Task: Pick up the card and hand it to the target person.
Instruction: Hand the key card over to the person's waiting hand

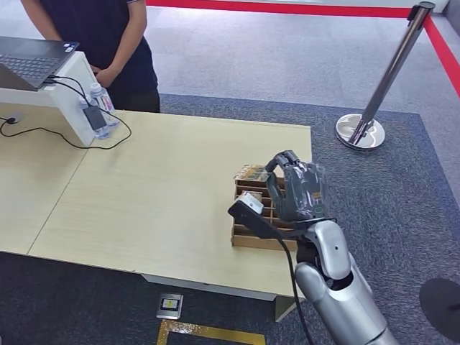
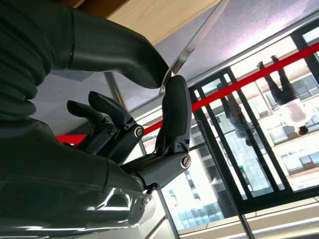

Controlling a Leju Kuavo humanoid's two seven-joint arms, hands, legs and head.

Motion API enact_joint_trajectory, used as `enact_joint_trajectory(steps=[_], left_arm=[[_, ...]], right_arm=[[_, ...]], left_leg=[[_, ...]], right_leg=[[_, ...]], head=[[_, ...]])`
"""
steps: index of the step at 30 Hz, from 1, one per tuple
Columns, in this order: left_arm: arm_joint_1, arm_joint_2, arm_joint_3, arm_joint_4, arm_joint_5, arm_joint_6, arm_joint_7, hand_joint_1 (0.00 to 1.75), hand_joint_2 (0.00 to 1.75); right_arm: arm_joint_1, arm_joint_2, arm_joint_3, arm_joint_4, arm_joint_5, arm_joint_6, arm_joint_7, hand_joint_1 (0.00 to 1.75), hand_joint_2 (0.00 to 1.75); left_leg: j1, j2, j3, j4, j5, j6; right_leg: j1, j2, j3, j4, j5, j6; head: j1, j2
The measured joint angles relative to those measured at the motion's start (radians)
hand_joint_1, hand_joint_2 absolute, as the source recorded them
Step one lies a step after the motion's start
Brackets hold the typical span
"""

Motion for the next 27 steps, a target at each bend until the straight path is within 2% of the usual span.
enact_joint_trajectory(steps=[12, 18, 23, 27], left_arm=[[-0.01, 0.0, -0.004, 0.0, -0.028, -0.012, 0.007, 0.0, 0.0], [-0.014, 0.003, -0.019, 0.0, -0.052, -0.03, 0.007, 0.0, 0.0], [-0.015, 0.008, -0.03, 0.0, -0.065, -0.036, 0.008, 0.0, 0.0], [-0.015, 0.011, -0.037, 0.0, -0.066, -0.038, 0.007, 0.0, 0.0]], right_arm=[[-0.326, 0.193, 0.01, 0.296, 0.08, 0.032, 0.131, 1.75, 1.75], [-0.482, 0.272, 0.015, 0.532, 0.176, 0.058, 0.258, 1.75, 1.75], [-0.576, 0.315, 0.024, 0.714, 0.241, 0.088, 0.32, 1.75, 1.75], [-0.617, 0.329, 0.03, 0.811, 0.262, 0.097, 0.334, 1.75, 1.75]], left_leg=[[0.0, 0.001, -0.001, 0.0, 0.001, -0.001], [0.0, 0.001, -0.001, 0.0, 0.001, -0.001], [0.0, 0.001, -0.001, 0.0, 0.001, -0.001], [0.0, 0.001, -0.001, 0.0, 0.001, -0.001]], right_leg=[[0.0, 0.0, -0.002, 0.002, 0.0, -0.001], [0.0, 0.0, -0.002, 0.002, 0.0, -0.001], [0.0, 0.0, -0.002, 0.002, 0.0, -0.001], [0.0, 0.0, -0.002, 0.002, 0.0, -0.001]], head=[[0.0, 0.0], [0.0, 0.0], [0.0, 0.0], [0.0, 0.0]])
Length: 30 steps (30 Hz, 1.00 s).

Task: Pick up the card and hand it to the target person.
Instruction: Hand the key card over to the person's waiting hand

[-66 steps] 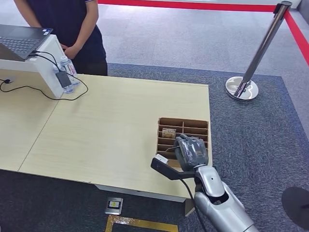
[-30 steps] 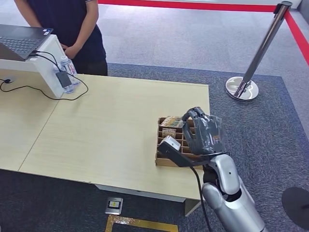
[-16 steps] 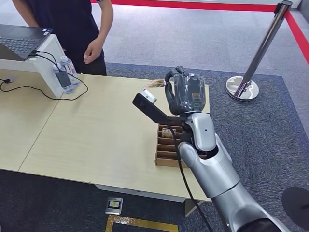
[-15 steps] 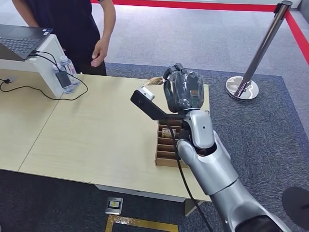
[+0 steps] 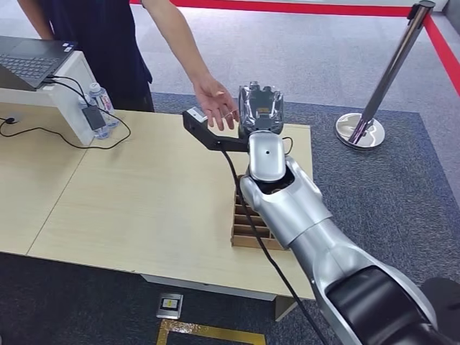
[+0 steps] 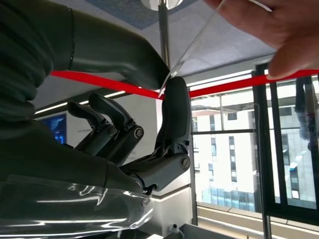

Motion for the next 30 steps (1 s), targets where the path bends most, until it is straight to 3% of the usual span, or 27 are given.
enact_joint_trajectory(steps=[14, 15, 18, 19, 25, 30], left_arm=[[0.002, 0.005, -0.009, 0.0, 0.005, 0.003, 0.005, 0.0, 0.0], [0.002, 0.005, -0.009, 0.0, 0.006, 0.004, 0.005, 0.0, 0.0], [0.003, 0.005, -0.009, 0.0, 0.01, 0.007, 0.005, 0.0, 0.0], [0.003, 0.005, -0.009, 0.0, 0.012, 0.009, 0.005, 0.0, 0.0], [0.005, 0.005, -0.008, 0.001, 0.021, 0.014, 0.005, 0.0, 0.0], [0.011, 0.004, -0.005, 0.002, 0.039, 0.019, 0.001, 0.0, 0.0]], right_arm=[[-0.023, 0.011, 0.002, 0.093, -0.045, -0.021, -0.059, 1.75, 1.75], [-0.023, 0.012, 0.002, 0.094, -0.053, -0.025, -0.068, 1.47, 1.75], [-0.022, 0.014, -0.001, 0.094, -0.085, -0.046, -0.103, 0.17, 1.75], [-0.021, 0.014, -0.004, 0.092, -0.1, -0.056, -0.119, 0.0, 1.75], [0.034, -0.008, -0.034, -0.013, -0.262, -0.058, -0.225, 0.0, 1.75], [0.15, -0.09, -0.073, -0.261, -0.412, -0.044, -0.285, 0.0, 1.75]], left_leg=[[0.0, 0.0, 0.0, 0.0, 0.0, 0.0], [0.0, 0.0, 0.0, 0.0, 0.0, 0.0], [0.0, 0.0, 0.0, 0.0, 0.0, 0.0], [0.0, 0.0, 0.0, 0.0, 0.0, 0.0], [0.0, 0.0, 0.0, 0.0, 0.0, 0.0], [0.0, 0.0, 0.0, 0.0, 0.0, 0.0]], right_leg=[[0.0, 0.0, 0.0, 0.0, 0.0, 0.0], [0.0, 0.0, 0.0, 0.0, 0.0, 0.0], [0.0, 0.0, 0.0, 0.0, 0.0, 0.0], [0.0, 0.0, 0.0, 0.0, 0.0, 0.0], [0.0, 0.0, -0.001, 0.0, 0.0, 0.0], [0.0, 0.0, 0.0, -0.001, 0.0, 0.0]], head=[[0.0, 0.0], [0.0, 0.0], [0.0, 0.0], [0.0, 0.0], [0.0, 0.0], [0.0, 0.0]])
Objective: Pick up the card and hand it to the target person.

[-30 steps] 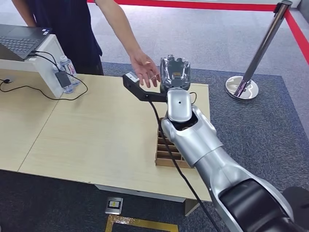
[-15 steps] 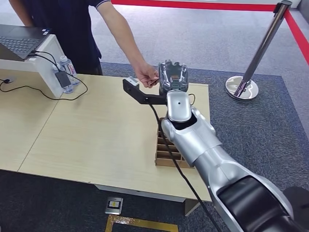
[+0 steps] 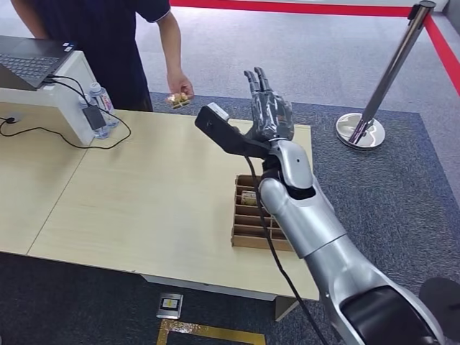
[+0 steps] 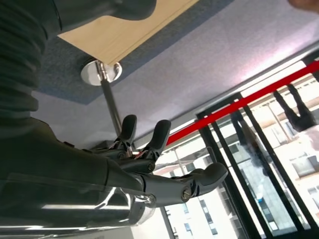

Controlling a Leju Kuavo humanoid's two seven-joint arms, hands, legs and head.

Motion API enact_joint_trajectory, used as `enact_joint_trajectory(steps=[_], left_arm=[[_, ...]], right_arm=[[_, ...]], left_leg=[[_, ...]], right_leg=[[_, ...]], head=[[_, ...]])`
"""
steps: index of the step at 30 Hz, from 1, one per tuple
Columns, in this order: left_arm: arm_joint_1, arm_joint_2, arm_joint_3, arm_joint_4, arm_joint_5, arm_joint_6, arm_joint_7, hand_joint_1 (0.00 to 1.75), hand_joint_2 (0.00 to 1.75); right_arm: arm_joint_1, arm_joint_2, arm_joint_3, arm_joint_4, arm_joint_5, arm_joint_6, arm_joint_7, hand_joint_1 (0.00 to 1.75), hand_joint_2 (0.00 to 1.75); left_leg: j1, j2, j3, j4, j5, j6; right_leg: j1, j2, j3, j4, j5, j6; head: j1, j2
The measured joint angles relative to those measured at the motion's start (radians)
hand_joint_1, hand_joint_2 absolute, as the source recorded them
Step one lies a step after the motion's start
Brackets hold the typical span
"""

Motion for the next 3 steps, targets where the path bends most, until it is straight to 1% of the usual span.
enact_joint_trajectory(steps=[2, 3], left_arm=[[0.004, -0.001, 0.002, 0.0, 0.006, 0.004, -0.003, 0.0, 0.0], [0.004, -0.001, 0.003, 0.0, 0.008, 0.005, -0.004, 0.0, 0.0]], right_arm=[[0.055, -0.04, -0.018, -0.122, -0.042, 0.009, -0.018, 0.0, 1.75], [0.068, -0.051, -0.023, -0.153, -0.052, 0.012, -0.023, 0.0, 1.75]], left_leg=[[0.0, 0.0, 0.0, 0.0, 0.0, 0.0], [0.0, 0.0, 0.0, 0.0, 0.0, 0.0]], right_leg=[[0.0, 0.0, 0.0, 0.0, 0.0, 0.0], [0.0, 0.0, 0.0, 0.0, 0.0, 0.0]], head=[[0.0, 0.0], [0.0, 0.0]])
